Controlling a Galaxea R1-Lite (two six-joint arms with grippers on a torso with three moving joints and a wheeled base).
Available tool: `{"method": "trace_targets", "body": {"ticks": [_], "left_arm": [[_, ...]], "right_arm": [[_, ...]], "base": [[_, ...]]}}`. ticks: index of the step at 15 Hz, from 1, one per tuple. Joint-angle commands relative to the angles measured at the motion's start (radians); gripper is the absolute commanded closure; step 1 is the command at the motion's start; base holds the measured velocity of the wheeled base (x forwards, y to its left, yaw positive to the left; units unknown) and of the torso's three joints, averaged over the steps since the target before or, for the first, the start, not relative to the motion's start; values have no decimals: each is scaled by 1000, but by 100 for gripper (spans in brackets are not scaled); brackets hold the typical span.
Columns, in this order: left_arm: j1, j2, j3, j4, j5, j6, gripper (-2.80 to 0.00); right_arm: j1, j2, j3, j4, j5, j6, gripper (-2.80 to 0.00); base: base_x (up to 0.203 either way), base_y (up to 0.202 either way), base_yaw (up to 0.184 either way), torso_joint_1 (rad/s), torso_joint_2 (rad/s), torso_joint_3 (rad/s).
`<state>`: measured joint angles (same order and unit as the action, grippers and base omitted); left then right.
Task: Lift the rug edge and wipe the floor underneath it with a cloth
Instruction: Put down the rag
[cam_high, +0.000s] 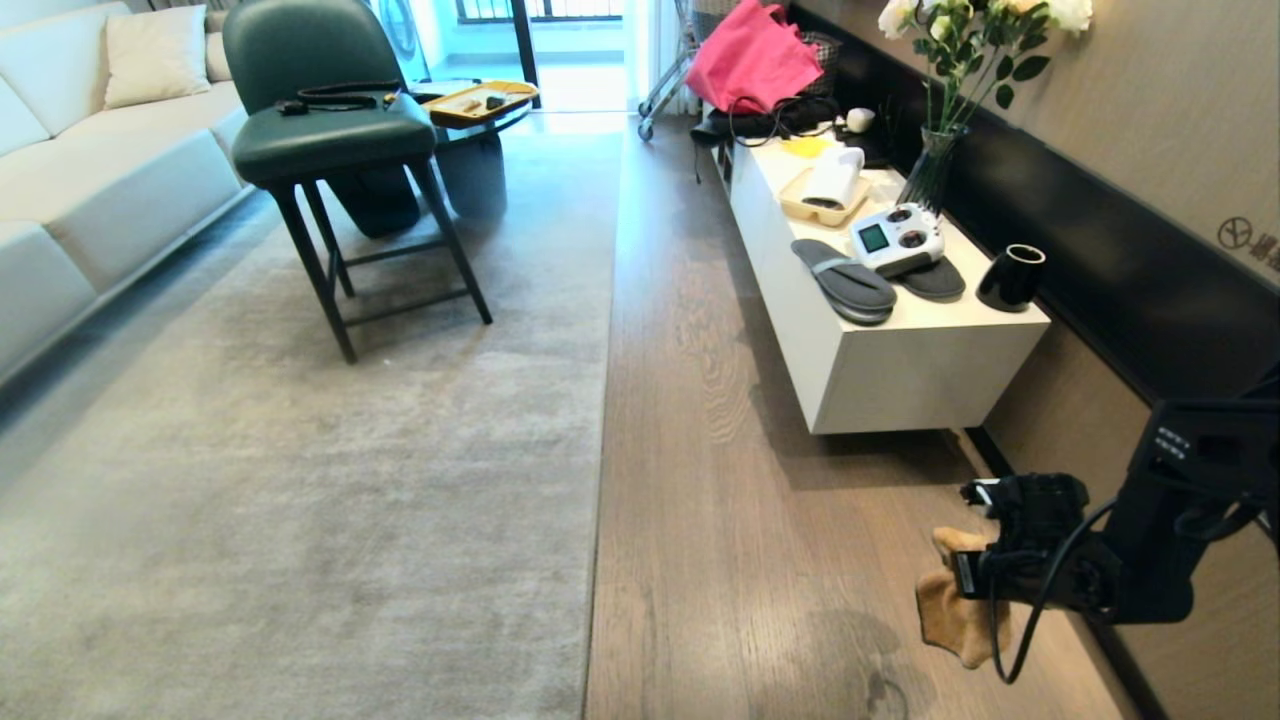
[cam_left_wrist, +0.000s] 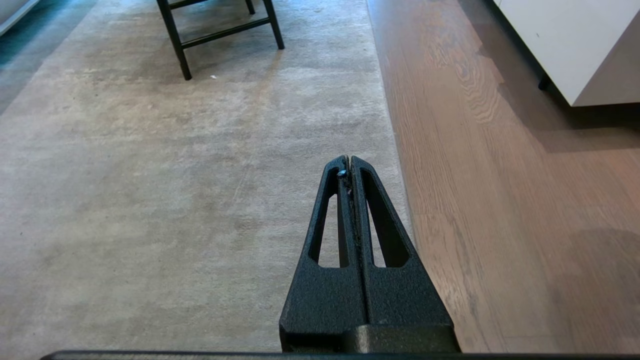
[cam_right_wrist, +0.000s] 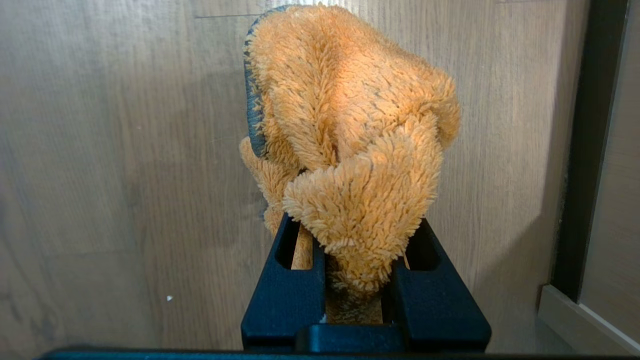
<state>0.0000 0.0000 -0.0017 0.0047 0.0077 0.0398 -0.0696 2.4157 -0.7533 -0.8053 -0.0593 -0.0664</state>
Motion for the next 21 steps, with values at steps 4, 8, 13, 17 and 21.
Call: {"method": "trace_targets", "body": {"ticks": [4, 8, 13, 17, 21], "left_arm": [[0, 0, 0, 0, 0, 0, 0], [1, 0, 0, 0, 1, 0, 0], [0, 0, 0, 0, 1, 0, 0], [0, 0, 0, 0, 0, 0, 0], [0, 0, 0, 0, 0, 0, 0]], "right_arm": [[-26, 49, -51, 22, -4, -18, 0], [-46, 46, -85, 107, 0, -62, 0], [-75, 25, -76, 203, -7, -225, 0], [-76, 26, -78, 207, -7, -234, 0], [-76, 26, -78, 206, -6, -234, -280]], "base": [[0, 0, 0, 0, 0, 0], [0, 0, 0, 0, 0, 0], [0, 0, 0, 0, 0, 0], [0, 0, 0, 0, 0, 0], [0, 0, 0, 0, 0, 0]]}}
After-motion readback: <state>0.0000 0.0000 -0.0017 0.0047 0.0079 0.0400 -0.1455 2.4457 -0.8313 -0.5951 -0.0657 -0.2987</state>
